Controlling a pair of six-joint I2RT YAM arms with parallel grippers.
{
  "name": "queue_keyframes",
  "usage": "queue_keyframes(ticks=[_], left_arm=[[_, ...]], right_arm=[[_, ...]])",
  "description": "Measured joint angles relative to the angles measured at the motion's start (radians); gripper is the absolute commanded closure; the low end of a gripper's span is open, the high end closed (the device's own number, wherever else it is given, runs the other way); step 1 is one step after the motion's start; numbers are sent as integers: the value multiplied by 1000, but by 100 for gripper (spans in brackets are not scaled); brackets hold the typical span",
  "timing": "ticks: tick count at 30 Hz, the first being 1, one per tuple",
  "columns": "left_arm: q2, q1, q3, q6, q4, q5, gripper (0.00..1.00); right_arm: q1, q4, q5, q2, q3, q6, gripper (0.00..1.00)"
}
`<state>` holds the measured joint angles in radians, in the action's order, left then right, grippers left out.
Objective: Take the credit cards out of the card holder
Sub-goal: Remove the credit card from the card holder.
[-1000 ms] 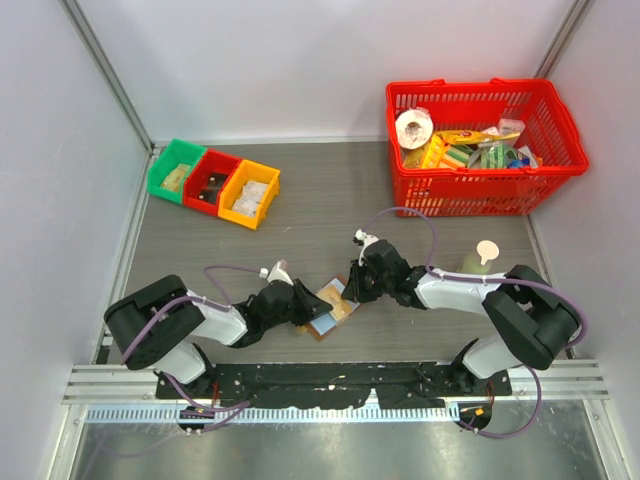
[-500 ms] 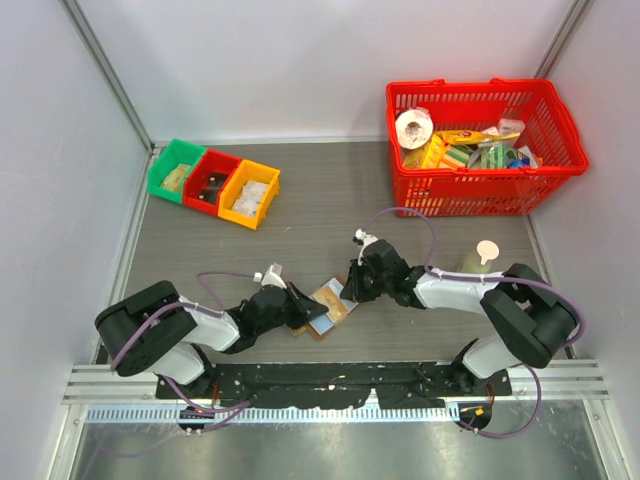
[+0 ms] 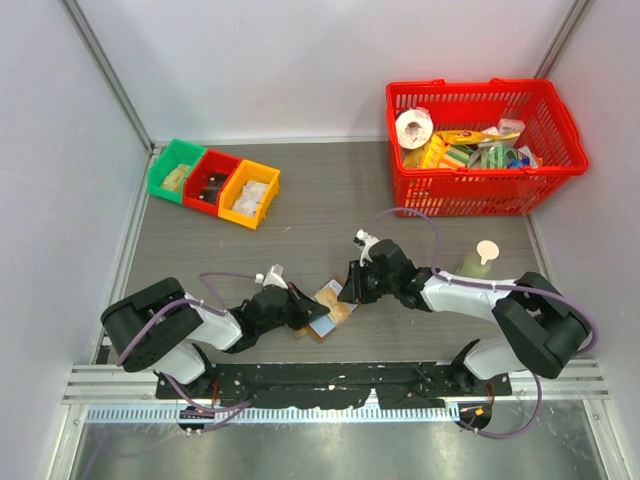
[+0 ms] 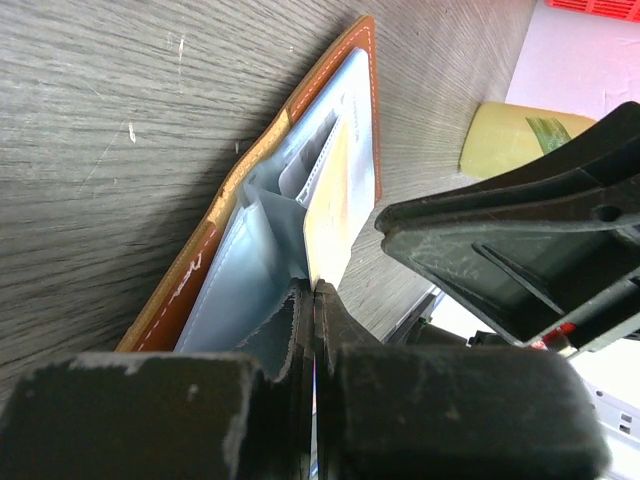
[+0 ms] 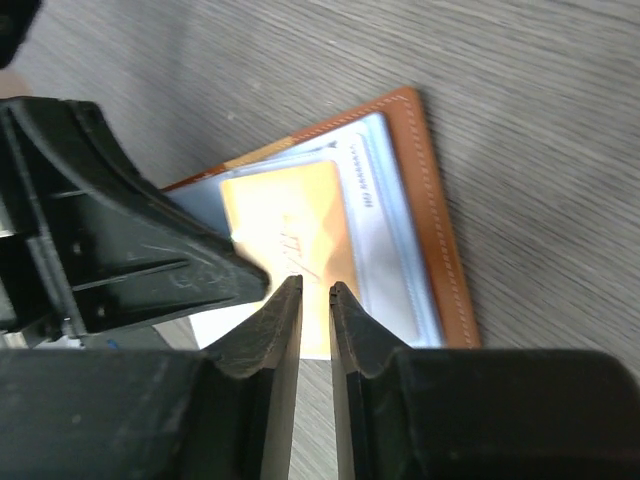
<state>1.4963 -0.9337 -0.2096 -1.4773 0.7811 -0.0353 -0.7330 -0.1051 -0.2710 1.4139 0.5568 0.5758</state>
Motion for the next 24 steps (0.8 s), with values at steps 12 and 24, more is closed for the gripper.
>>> queue_keyframes(ticks=[12,24], left_arm=[[9,0,-1,-8,15,3,100],[10,0,1,-37,15,2,97]], right_arm=[[16,-85,-71,64,-8,23,79],[41,-100,-67,92,-17,60,83]])
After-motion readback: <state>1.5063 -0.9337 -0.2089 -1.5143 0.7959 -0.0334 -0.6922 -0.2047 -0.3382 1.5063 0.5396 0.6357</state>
